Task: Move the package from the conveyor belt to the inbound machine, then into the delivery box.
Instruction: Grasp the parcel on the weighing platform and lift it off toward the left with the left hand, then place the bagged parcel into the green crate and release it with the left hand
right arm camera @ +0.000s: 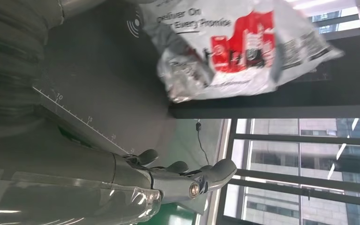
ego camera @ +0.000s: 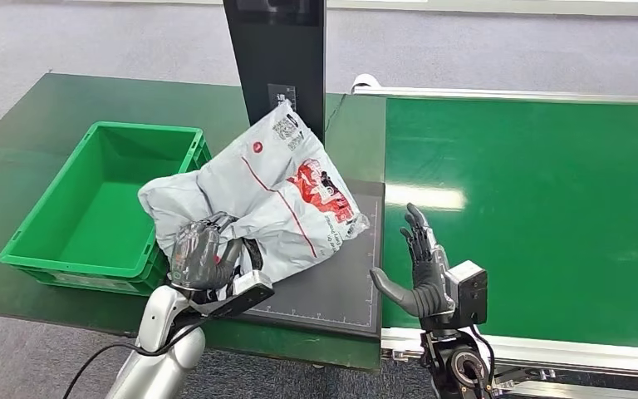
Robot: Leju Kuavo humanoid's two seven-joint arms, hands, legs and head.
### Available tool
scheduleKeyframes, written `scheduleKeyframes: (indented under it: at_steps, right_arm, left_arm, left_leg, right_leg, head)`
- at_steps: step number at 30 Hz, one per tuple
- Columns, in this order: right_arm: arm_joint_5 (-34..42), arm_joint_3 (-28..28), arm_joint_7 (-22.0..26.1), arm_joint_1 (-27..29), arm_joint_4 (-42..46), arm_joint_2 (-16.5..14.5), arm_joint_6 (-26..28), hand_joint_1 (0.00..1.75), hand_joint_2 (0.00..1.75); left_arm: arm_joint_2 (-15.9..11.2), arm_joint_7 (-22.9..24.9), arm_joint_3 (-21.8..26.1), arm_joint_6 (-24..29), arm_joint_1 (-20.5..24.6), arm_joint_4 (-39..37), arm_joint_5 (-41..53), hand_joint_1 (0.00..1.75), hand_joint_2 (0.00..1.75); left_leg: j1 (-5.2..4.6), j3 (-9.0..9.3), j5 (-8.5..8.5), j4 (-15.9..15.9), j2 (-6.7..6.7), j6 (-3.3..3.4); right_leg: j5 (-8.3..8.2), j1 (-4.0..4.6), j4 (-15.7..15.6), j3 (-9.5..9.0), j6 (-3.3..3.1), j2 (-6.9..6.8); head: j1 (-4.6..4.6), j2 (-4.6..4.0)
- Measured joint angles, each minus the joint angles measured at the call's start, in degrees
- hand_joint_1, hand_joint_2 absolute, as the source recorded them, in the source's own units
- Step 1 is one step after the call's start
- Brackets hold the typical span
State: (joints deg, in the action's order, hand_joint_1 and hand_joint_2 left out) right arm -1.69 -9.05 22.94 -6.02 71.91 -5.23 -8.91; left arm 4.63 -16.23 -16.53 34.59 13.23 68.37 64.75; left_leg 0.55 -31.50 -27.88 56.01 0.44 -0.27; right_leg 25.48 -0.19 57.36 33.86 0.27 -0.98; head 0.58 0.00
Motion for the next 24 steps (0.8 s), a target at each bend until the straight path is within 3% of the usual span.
scheduleKeyframes:
  at_steps: [4, 12, 17, 24]
  right_arm:
    - [0.35, 0.0, 0.33, -0.02, 0.0, 0.12, 0.04, 0.0, 1.75]
    - [0.93, 0.0, 0.6, 0.37, 0.0, 0.48, 0.98, 0.0, 1.75]
    - [0.99, 0.01, 0.85, 1.65, 0.02, 0.68, 1.28, 0.0, 1.75]
    - [-0.1, 0.08, 0.5, 2.42, 0.28, 0.33, 1.25, 0.0, 1.75]
  left_arm:
    - [-0.68, -0.11, 1.25, 4.35, -0.71, 2.9, 2.42, 1.75, 1.75]
    - [-0.74, 0.09, 8.23, 5.17, -1.79, 8.09, 8.02, 1.75, 1.75]
    - [-1.1, 5.89, 14.26, 5.17, -1.33, 8.29, 9.5, 1.75, 1.75]
    - [-3.96, 13.99, 21.95, 3.21, 0.62, 5.12, 11.76, 1.75, 1.75]
  left_leg:
    - [0.0, -0.01, 0.0, 0.0, 0.0, 0.0]
    - [0.0, -0.01, 0.0, 0.0, 0.02, 0.0]
    - [0.0, -0.01, 0.0, 0.0, 0.05, 0.0]
    - [0.01, 0.0, 0.01, -0.01, 0.09, -0.01]
  right_leg:
    - [0.0, 0.0, 0.0, 0.01, 0.0, 0.0]
    - [0.0, 0.0, 0.0, 0.04, 0.0, 0.0]
    - [0.0, 0.01, 0.0, 0.05, 0.0, 0.02]
    - [0.0, 0.02, 0.01, 0.06, -0.01, 0.04]
  head:
    - [-0.01, 0.0]
    - [-0.01, 0.0]
    - [-0.01, 0.0]
    - [0.0, 0.0]
